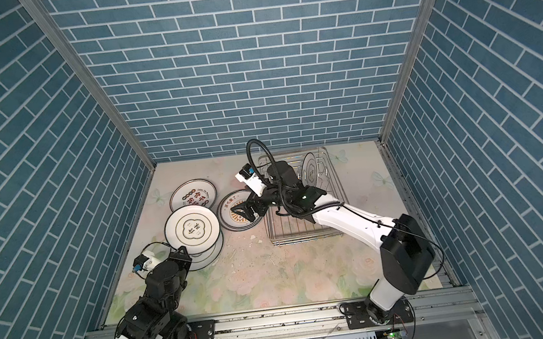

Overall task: Unload the plates from the dish rack
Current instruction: 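Carry the plate toward the table with the left gripper while the right withdraws, then lower the plate onto the placed cloud-emblem plate and open the left gripper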

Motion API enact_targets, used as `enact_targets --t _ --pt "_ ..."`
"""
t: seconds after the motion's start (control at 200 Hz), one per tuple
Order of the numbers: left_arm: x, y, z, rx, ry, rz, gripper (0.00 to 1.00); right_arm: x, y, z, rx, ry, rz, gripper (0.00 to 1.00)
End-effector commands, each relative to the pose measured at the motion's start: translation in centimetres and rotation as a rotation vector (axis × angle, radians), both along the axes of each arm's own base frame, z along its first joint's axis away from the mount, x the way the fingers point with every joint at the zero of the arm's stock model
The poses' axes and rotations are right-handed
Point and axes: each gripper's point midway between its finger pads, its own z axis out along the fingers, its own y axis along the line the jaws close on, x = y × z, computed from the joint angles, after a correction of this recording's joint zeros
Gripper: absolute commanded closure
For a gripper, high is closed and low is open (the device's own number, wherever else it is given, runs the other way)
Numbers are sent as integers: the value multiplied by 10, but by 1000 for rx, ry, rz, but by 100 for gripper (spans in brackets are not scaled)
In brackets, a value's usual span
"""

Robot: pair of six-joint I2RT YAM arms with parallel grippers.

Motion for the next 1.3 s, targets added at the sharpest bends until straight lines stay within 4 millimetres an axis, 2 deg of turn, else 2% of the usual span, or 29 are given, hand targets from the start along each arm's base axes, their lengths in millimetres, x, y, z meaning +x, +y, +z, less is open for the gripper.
enact_targets --t 0.0,0.305,0.485,0.68,0.75,0.951,0.986,1.101,1.296 --pt "-5 14 -2 -56 28 118 100 -3 26 -9 -38 -3 62 1" --pt "-9 16 -18 -111 165 189 100 6 54 -44 -121 10 62 1" --pt "-3 6 -28 -159 199 164 100 7 69 -62 -149 30 83 1" --pt "-4 7 -38 -174 254 196 100 5 91 -80 -189 30 122 2" --pt "0 6 -39 -172 253 200 97 3 96 -88 -214 17 130 2" --pt "6 -4 -44 -195 277 165 96 8 96 -105 -276 -24 96 1" --pt "6 -4 -51 -183 300 170 96 11 94 -104 -282 -33 86 1" --pt "5 -3 -55 -187 306 180 96 11 91 -106 -294 -46 81 1" --pt "3 2 -60 -176 316 202 81 3 100 -120 -287 -4 144 2"
